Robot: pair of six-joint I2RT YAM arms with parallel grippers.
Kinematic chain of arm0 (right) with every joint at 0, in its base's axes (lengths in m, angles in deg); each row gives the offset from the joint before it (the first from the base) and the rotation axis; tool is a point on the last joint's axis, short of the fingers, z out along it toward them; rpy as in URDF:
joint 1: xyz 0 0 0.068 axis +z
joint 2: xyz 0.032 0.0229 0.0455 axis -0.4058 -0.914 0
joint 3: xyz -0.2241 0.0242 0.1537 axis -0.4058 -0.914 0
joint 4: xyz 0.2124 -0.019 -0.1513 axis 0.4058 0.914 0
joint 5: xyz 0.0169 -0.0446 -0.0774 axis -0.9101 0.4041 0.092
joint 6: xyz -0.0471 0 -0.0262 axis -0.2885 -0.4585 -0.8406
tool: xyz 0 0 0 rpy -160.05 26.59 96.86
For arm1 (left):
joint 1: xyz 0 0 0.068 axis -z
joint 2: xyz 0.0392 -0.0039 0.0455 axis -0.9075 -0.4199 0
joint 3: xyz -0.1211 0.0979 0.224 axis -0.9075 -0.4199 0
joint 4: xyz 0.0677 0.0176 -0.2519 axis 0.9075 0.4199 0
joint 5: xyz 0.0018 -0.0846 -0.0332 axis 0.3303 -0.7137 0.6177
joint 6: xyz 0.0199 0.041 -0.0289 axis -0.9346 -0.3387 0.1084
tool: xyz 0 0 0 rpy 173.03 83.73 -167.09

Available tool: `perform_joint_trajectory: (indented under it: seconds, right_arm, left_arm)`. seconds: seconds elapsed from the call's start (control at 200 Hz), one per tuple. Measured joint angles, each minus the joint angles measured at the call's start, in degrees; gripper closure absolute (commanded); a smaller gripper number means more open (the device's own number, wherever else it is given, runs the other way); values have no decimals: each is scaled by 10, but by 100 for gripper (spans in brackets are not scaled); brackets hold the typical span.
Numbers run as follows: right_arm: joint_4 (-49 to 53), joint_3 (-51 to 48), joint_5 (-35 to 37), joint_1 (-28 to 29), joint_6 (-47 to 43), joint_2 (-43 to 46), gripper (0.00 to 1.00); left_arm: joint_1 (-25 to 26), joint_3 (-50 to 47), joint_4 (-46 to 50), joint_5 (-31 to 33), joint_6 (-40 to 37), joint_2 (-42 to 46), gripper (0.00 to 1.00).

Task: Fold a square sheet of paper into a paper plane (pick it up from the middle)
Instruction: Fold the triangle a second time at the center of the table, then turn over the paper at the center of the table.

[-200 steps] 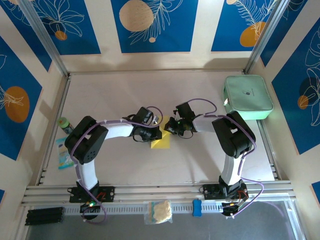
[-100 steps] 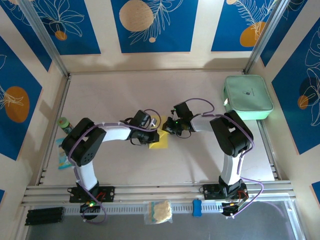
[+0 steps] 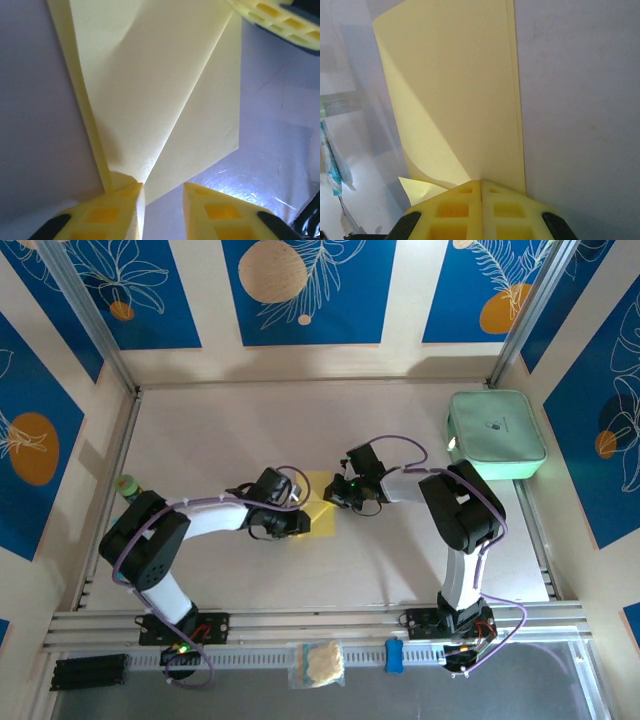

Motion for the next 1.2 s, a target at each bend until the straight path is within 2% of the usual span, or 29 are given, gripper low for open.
perform_joint_trajectory:
  seconds: [0.17,0.34,0.45,0.76,1.131,1.201]
  right_arm:
    - [20,3,6,-1,2,11,91]
    - [32,2,19,-1,27,57,67]
    - [19,-20,31,-1,55,94,61]
    - [15,-82,53,11,135,113,60]
    - [34,-63,78,53,191,98,61]
    - [41,-52,80,57,193,89,65]
  left_arm:
    - [-16,61,10,21,4,-5,74]
    - [-24,98,4,31,13,-46,80]
    - [-25,107,6,43,13,-71,83]
    - [-28,109,4,81,15,-87,88]
    - [-30,57,-78,91,84,-88,89]
    - [-30,49,-94,90,95,-87,89]
